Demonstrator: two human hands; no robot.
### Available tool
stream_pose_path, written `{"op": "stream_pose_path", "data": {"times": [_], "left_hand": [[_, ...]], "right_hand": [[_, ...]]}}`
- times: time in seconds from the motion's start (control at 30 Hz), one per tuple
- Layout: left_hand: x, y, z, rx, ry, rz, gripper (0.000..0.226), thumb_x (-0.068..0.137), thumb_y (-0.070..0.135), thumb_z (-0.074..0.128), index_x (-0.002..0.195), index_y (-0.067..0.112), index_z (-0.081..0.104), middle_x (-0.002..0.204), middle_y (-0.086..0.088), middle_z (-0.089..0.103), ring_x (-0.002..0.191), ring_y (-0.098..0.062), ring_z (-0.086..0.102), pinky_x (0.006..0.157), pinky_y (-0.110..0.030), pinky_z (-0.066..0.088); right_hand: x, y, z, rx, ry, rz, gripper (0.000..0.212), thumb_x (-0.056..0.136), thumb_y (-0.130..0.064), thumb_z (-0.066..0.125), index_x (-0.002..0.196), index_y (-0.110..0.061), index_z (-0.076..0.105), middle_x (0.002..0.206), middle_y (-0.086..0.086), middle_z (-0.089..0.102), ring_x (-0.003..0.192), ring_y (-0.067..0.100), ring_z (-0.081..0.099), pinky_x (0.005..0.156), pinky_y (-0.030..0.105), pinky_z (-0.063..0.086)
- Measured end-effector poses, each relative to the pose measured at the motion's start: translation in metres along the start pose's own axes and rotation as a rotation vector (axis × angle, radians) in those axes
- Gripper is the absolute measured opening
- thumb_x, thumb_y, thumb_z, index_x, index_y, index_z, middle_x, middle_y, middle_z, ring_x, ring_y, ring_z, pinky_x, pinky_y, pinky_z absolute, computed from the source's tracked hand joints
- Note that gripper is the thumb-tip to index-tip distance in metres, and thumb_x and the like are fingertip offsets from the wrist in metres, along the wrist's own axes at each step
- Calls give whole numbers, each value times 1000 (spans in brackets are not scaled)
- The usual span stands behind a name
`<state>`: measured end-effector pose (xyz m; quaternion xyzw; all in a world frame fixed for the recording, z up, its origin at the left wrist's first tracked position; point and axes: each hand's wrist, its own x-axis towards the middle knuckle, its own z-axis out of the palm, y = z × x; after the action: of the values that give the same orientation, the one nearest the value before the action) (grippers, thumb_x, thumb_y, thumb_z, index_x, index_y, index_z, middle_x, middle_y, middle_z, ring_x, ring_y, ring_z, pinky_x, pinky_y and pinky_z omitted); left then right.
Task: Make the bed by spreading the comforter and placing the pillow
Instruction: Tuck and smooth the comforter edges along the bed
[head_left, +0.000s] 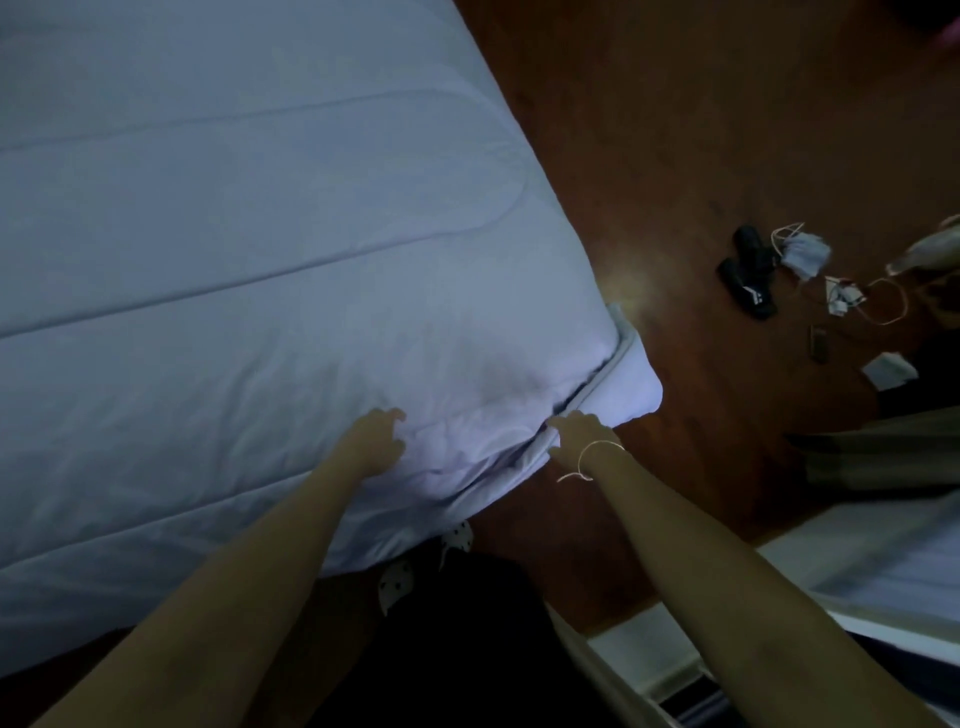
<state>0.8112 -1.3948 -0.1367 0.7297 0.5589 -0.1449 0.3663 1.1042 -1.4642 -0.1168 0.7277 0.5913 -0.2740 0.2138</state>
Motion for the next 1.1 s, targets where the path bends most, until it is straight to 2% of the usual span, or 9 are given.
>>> {"op": "stream_pose_path", "data": {"times": [0.2, 0.3, 0.4, 0.53, 0.7, 0.87, 0.97, 1.03, 1.1], "left_hand": [[26, 74, -17, 143, 174, 86, 55, 94, 26, 48, 145, 20, 30, 154, -9, 24, 138, -32, 27, 108, -47, 32], [63, 109, -19, 239, 226, 115, 60, 95, 30, 46, 148, 21, 21, 159, -10, 11, 144, -31, 17, 111, -46, 28], [98, 146, -14, 277, 230, 83, 64, 95, 34, 45, 149, 22, 15, 159, -12, 4, 146, -32, 11, 113, -46, 24], [135, 183, 2, 323, 198, 70, 65, 94, 36, 46, 149, 21, 15, 158, -15, 4, 145, -37, 9, 113, -48, 21], [150, 209, 17, 331, 195, -48, 73, 86, 33, 59, 147, 15, 23, 153, -28, 15, 139, -48, 19, 108, -58, 24], [150, 204, 27, 452, 204, -78, 84, 72, 36, 72, 143, 9, 34, 146, -33, 30, 129, -53, 35, 98, -64, 35], [153, 201, 29, 507, 268, -53, 83, 75, 44, 68, 143, 12, 32, 148, -29, 30, 133, -49, 35, 101, -65, 32], [156, 192, 34, 557, 347, 23, 79, 83, 53, 55, 146, 14, 28, 151, -25, 27, 137, -44, 31, 105, -66, 25], [161, 181, 40, 593, 416, 110, 77, 88, 62, 39, 148, 16, 23, 153, -23, 24, 139, -43, 27, 107, -66, 19]], "right_hand": [[47, 50, -23, 55, 215, 35, 46, 96, -30, 42, 140, -17, 37, 151, 12, 30, 140, 31, 27, 112, 43, 29], [85, 79, -28, 14, 171, -9, 48, 100, -29, 34, 146, -16, 27, 157, 10, 17, 147, 29, 11, 119, 44, 16], [109, 109, -14, 3, 136, 42, 51, 98, -23, 32, 148, -20, 25, 155, 7, 24, 147, 27, 11, 120, 49, 8], [104, 156, 20, -40, -41, 131, 49, 97, -23, 29, 146, -20, 29, 156, 5, 22, 147, 28, 10, 118, 52, 8], [94, 204, 49, 32, -318, 237, 56, 98, -35, 28, 151, -25, 15, 159, -1, 13, 148, 28, 7, 118, 50, 11], [123, 209, 36, 285, -102, 321, 55, 92, -36, 38, 145, -30, 25, 148, 5, 36, 131, 29, 41, 104, 45, 37], [144, 199, 19, 290, 130, 319, 70, 88, -39, 56, 146, -38, 17, 158, 9, 12, 139, 37, 26, 105, 52, 35], [158, 195, 17, 272, 133, 329, 78, 86, -40, 62, 146, -42, 13, 160, 9, -4, 144, 41, 13, 106, 57, 32], [172, 201, 36, 278, 61, 313, 79, 88, -35, 61, 148, -42, 9, 160, 11, -11, 143, 41, 18, 105, 54, 36]]}}
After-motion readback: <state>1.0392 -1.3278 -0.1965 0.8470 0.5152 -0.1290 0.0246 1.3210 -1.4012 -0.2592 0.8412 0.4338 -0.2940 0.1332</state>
